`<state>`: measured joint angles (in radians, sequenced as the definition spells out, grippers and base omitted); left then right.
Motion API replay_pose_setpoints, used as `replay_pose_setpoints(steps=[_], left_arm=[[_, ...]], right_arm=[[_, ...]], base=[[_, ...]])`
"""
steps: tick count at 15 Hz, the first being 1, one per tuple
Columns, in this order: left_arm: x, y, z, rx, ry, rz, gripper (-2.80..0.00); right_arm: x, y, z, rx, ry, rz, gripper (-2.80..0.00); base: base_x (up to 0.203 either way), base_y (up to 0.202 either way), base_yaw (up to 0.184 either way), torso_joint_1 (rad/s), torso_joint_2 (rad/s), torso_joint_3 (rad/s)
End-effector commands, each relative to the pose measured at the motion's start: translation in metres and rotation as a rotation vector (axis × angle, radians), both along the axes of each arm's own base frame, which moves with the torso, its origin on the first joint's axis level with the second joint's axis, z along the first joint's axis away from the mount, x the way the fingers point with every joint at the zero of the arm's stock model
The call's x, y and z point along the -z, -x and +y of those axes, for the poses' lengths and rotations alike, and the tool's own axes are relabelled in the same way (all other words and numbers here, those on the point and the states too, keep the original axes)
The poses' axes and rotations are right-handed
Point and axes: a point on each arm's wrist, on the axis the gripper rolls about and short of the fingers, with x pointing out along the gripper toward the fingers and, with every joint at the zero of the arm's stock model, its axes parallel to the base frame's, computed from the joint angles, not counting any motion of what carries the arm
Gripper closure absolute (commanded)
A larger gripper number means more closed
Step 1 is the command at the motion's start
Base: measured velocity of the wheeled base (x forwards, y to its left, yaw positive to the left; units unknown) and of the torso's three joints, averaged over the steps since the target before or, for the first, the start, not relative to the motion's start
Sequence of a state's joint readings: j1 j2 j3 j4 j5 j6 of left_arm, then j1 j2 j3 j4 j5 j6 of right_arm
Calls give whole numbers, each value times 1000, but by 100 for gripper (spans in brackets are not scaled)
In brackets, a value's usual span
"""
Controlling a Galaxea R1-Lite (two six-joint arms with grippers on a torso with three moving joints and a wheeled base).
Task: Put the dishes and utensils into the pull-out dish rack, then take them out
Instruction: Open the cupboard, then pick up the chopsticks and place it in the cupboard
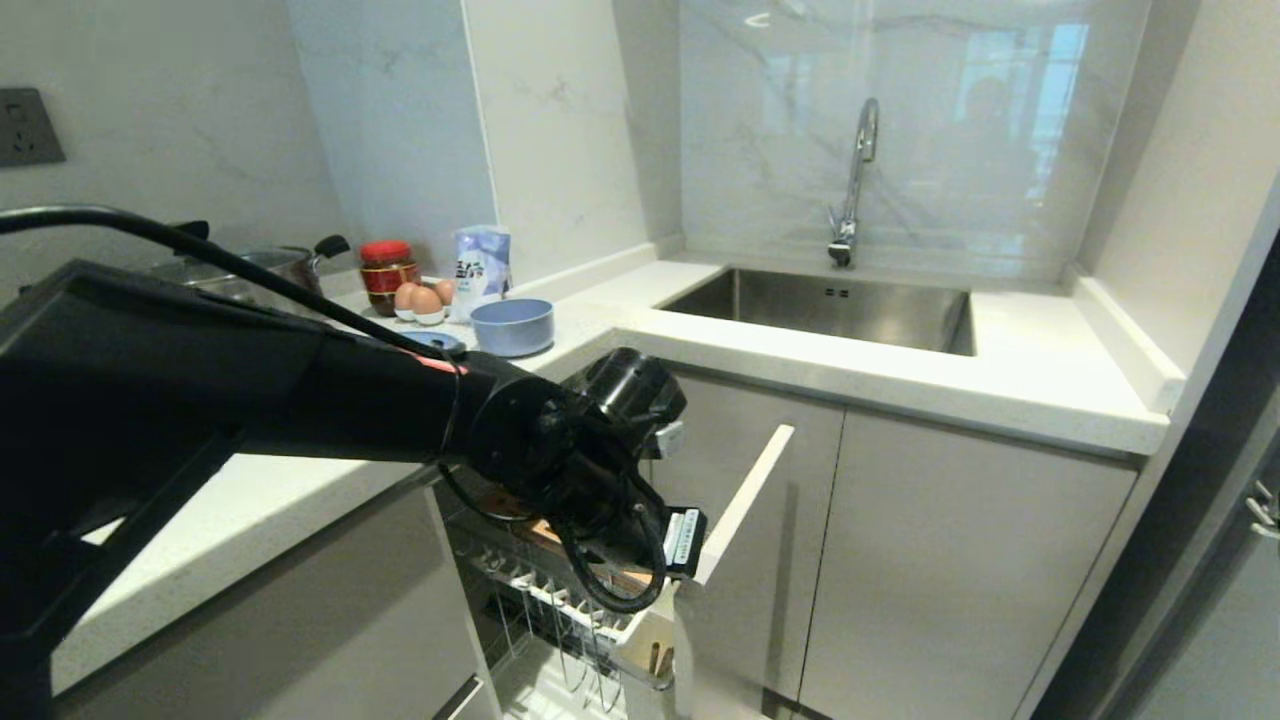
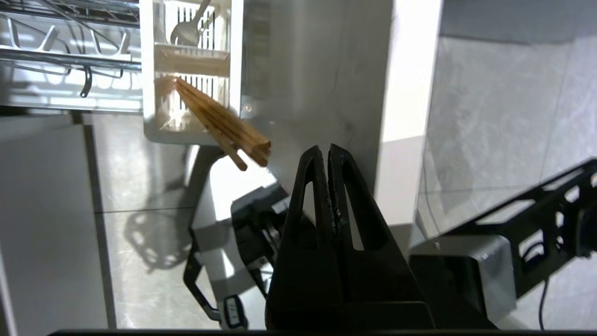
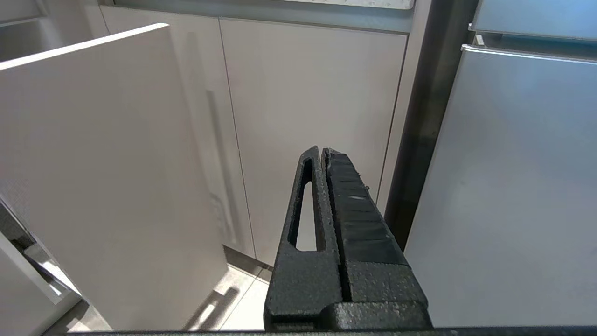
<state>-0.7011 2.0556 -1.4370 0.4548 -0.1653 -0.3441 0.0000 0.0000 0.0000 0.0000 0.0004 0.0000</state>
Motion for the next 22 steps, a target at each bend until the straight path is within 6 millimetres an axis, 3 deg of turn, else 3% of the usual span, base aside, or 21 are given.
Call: replay_pose_setpoints(steps=[1,7,13,18,22], left_arm=[[4,8,-12,15,3,14,0],[9,30,-46,8,67,42,0],[8,34,-49,7,69,49,0],[-7,19,-28,-96,-21,-90,0],[-59,12,7,-205,4,-219,0]], right_arm=[[0,0,0,-1,0,0,0],[0,0,0,-1,0,0,0],[0,0,0,-1,0,0,0],[0,0,0,-1,0,0,0],[0,0,0,-1,0,0,0]], base=[[0,0,0,0,0,0],[0,0,0,0,0,0],[0,0,0,0,0,0],[0,0,0,0,0,0],[0,0,0,0,0,0]])
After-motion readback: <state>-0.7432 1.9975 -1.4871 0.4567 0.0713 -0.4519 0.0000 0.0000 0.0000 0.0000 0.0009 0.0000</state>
